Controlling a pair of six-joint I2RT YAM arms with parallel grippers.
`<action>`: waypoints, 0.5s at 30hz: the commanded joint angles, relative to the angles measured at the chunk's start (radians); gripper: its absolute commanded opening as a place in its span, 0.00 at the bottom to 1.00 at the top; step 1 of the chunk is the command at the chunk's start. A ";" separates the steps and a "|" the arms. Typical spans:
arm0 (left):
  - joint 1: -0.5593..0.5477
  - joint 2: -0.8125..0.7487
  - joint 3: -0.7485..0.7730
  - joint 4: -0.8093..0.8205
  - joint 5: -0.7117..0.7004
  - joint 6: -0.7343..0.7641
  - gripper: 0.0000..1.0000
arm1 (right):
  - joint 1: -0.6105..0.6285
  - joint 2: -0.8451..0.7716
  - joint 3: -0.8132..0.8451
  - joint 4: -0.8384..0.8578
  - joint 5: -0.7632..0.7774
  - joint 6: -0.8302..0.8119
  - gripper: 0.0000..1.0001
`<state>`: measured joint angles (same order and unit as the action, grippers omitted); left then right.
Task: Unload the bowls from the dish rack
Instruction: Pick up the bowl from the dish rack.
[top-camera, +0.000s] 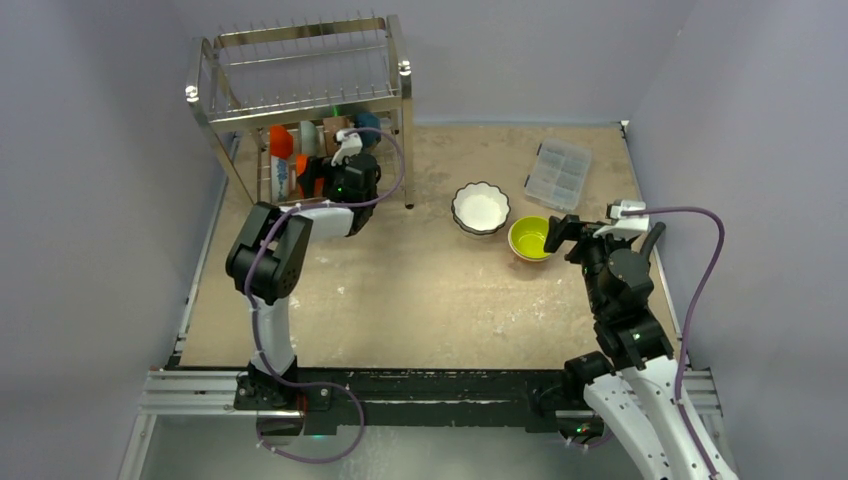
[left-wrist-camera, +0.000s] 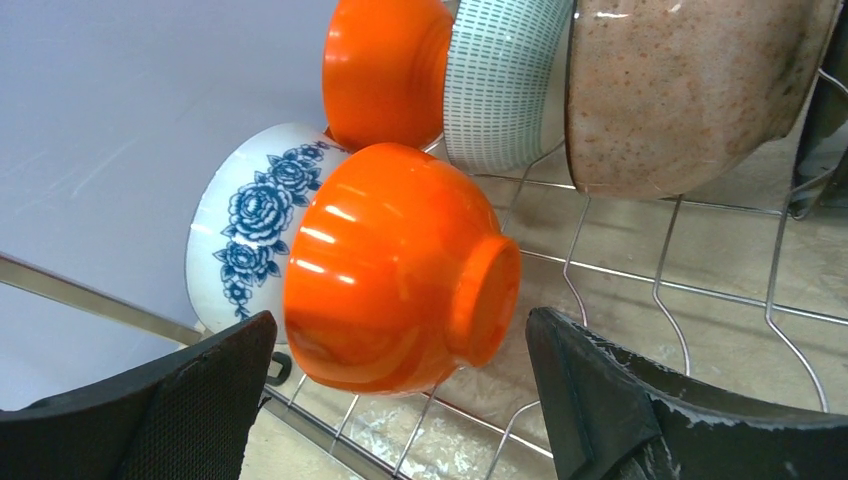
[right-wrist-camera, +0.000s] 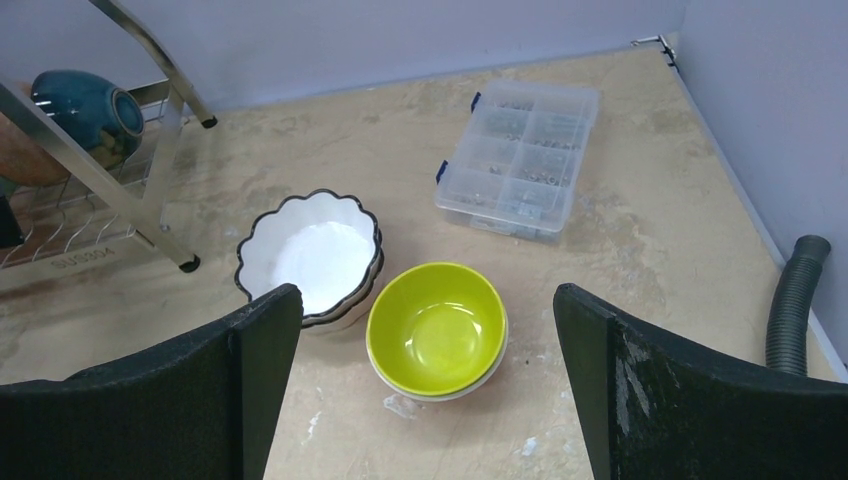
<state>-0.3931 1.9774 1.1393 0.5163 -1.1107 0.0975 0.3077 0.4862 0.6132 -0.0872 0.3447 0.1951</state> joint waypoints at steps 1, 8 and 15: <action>0.008 0.014 0.040 0.095 -0.067 0.061 0.94 | 0.004 0.010 -0.008 0.056 -0.019 -0.021 0.99; 0.018 0.029 0.048 0.111 -0.083 0.086 0.92 | 0.004 0.014 -0.009 0.058 -0.024 -0.021 0.99; 0.028 0.053 0.070 0.084 -0.080 0.080 0.90 | 0.004 0.012 -0.010 0.059 -0.029 -0.022 0.99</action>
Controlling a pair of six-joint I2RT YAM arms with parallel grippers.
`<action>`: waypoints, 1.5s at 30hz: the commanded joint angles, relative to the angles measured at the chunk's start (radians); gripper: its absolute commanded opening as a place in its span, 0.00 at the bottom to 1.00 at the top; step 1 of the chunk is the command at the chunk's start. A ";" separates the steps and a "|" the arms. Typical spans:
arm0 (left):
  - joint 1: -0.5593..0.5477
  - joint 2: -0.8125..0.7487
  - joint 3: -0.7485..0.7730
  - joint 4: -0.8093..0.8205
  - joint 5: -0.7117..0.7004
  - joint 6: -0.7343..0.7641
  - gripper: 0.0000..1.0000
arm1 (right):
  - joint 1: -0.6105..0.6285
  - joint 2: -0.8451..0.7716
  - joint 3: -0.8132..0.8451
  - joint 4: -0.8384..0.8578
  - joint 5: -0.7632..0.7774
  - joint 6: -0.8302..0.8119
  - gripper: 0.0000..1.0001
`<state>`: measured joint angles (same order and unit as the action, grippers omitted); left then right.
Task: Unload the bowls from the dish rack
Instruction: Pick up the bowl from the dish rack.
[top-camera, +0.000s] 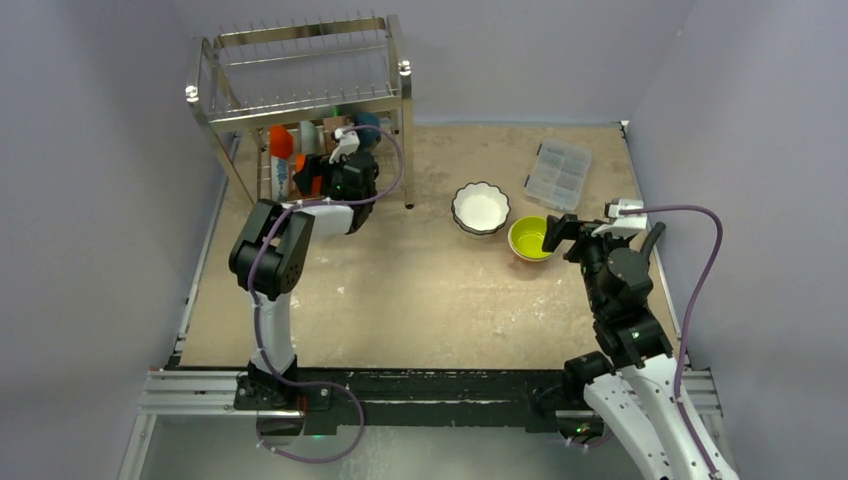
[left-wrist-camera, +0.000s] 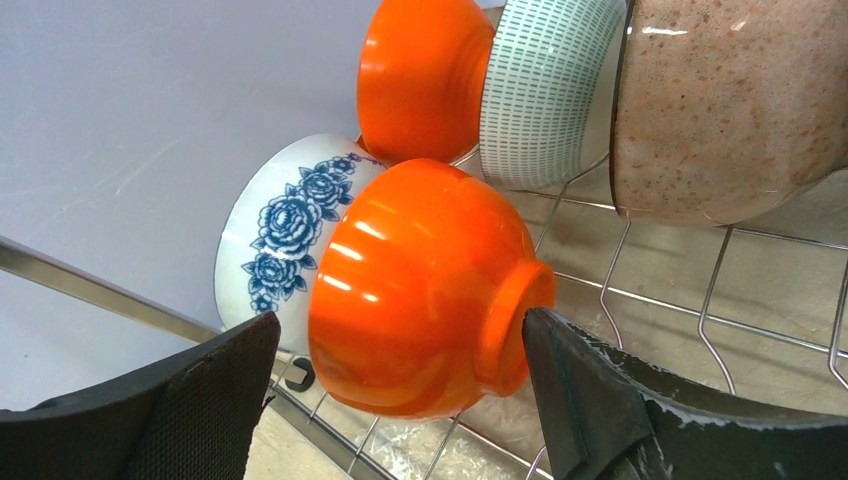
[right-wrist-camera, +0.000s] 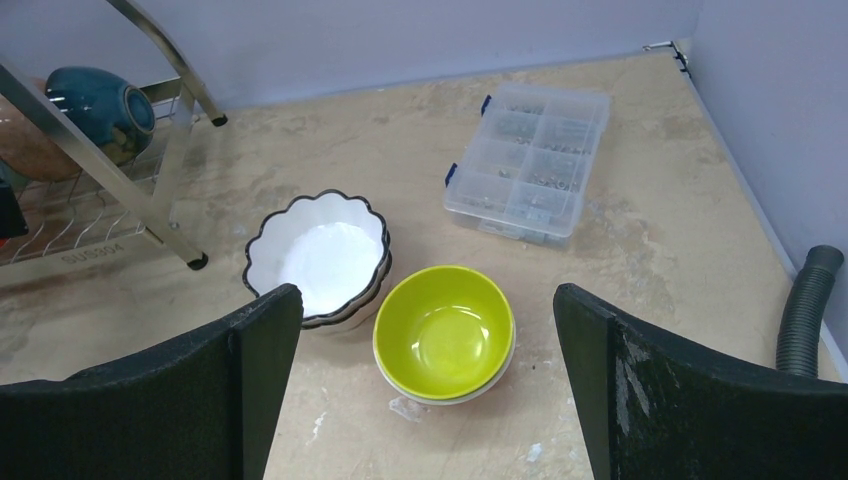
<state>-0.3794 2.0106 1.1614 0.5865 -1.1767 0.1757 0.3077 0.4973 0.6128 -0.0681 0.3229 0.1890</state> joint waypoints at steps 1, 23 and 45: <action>0.014 0.025 0.052 0.009 -0.013 0.003 0.89 | 0.004 0.001 -0.010 0.040 -0.007 -0.016 0.99; 0.019 0.020 0.055 -0.031 0.008 -0.023 0.82 | 0.004 -0.002 -0.013 0.042 -0.008 -0.016 0.99; 0.065 -0.130 -0.021 -0.138 0.176 -0.188 0.66 | 0.004 -0.003 -0.015 0.045 -0.014 -0.016 0.99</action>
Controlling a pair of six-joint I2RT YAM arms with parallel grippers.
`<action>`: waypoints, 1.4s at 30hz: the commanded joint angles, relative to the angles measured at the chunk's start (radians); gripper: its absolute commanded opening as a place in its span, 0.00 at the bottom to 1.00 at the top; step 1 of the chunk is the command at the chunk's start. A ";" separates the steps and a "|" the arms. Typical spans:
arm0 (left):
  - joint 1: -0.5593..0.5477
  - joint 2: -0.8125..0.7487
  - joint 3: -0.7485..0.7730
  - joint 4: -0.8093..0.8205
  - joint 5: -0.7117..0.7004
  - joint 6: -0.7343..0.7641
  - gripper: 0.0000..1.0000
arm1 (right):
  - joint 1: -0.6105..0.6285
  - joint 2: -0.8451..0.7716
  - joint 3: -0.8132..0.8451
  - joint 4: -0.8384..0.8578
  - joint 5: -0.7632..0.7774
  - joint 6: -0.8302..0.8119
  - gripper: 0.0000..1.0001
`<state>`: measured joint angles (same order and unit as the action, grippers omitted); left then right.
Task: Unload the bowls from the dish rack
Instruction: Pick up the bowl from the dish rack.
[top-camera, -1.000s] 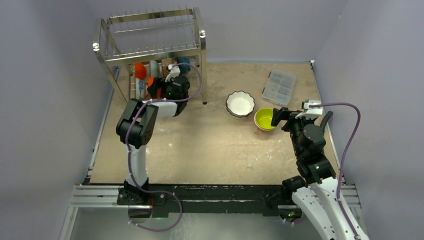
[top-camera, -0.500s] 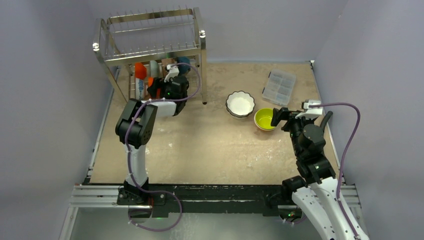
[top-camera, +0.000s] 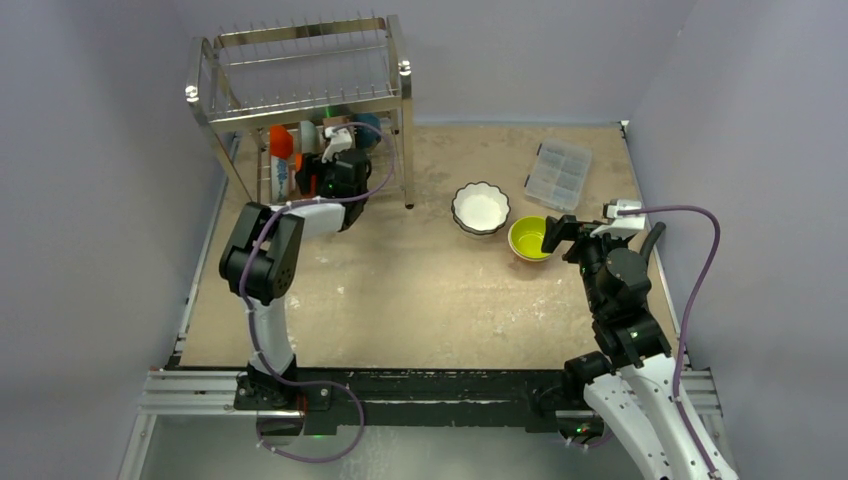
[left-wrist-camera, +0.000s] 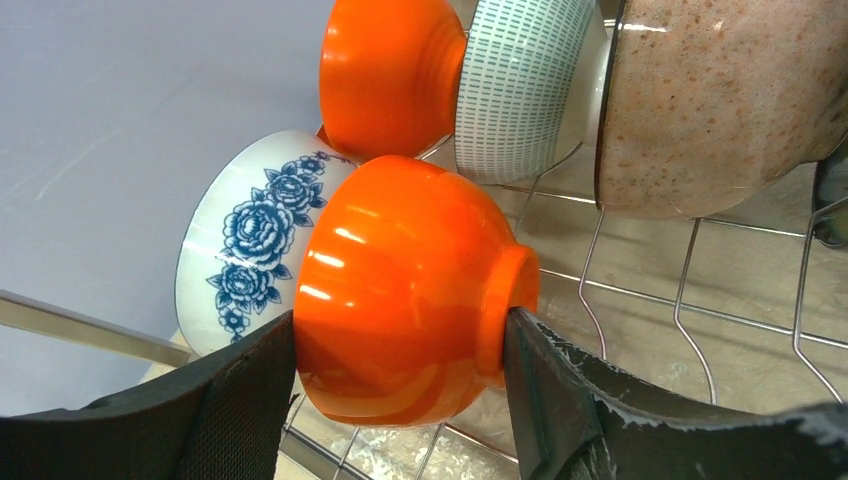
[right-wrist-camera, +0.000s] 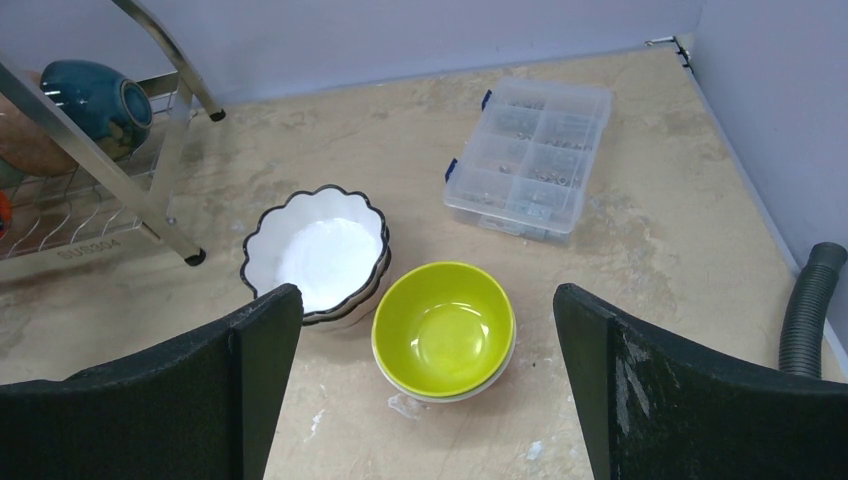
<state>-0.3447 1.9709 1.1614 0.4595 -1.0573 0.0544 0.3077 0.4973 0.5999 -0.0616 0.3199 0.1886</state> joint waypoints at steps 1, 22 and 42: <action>0.036 -0.102 -0.026 -0.022 0.076 -0.089 0.63 | 0.004 -0.004 -0.002 0.038 -0.011 -0.015 0.99; 0.053 -0.257 -0.084 -0.094 0.323 -0.113 0.35 | 0.004 -0.022 -0.002 0.039 -0.019 -0.013 0.98; -0.193 -0.370 -0.179 -0.079 0.063 0.184 0.20 | 0.010 -0.087 0.003 0.036 -0.050 0.001 0.99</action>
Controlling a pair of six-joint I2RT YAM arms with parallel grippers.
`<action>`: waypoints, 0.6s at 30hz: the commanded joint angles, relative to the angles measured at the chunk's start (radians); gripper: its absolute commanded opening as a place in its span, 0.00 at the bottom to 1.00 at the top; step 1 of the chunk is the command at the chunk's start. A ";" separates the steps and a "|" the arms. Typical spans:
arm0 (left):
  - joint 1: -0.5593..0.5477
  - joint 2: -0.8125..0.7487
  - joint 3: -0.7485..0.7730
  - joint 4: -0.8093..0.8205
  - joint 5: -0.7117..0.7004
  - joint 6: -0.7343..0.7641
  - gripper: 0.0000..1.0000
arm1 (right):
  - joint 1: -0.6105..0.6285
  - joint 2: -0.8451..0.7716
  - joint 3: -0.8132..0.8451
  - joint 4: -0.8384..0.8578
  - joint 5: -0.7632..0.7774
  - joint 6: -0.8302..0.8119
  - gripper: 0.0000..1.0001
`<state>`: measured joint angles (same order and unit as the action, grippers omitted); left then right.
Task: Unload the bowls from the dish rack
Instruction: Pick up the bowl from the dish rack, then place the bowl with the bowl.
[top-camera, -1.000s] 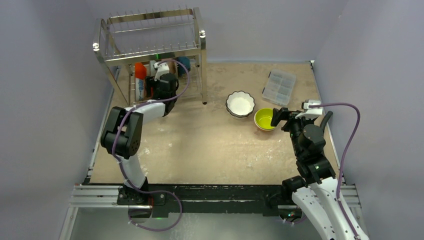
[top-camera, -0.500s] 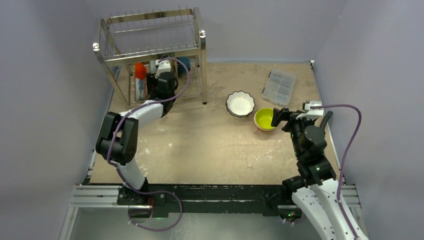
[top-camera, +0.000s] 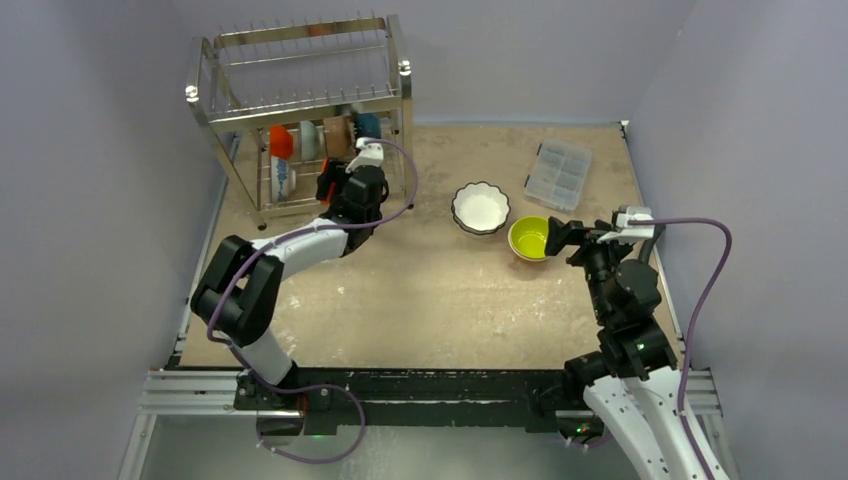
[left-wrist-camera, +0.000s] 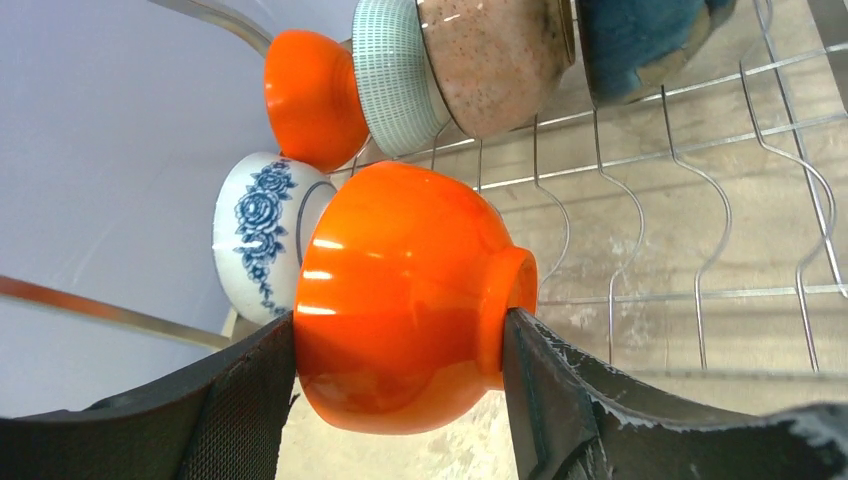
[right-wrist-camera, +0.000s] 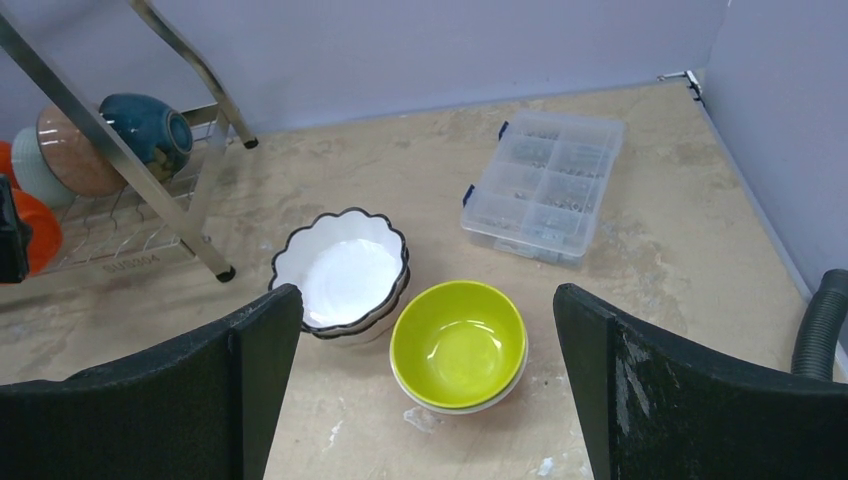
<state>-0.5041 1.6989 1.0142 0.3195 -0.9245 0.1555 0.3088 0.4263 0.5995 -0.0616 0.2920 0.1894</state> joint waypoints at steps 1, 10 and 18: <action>-0.045 -0.111 -0.046 0.063 -0.073 0.093 0.17 | 0.009 -0.019 0.005 0.035 -0.026 0.003 0.99; -0.216 -0.180 -0.148 0.042 -0.171 0.150 0.08 | 0.011 -0.039 0.011 0.031 -0.055 0.018 0.99; -0.375 -0.201 -0.209 -0.023 -0.269 0.150 0.00 | 0.012 -0.043 0.022 0.023 -0.074 0.026 0.99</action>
<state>-0.8249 1.5459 0.8261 0.2993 -1.1007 0.2821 0.3145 0.3893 0.5999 -0.0628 0.2398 0.2024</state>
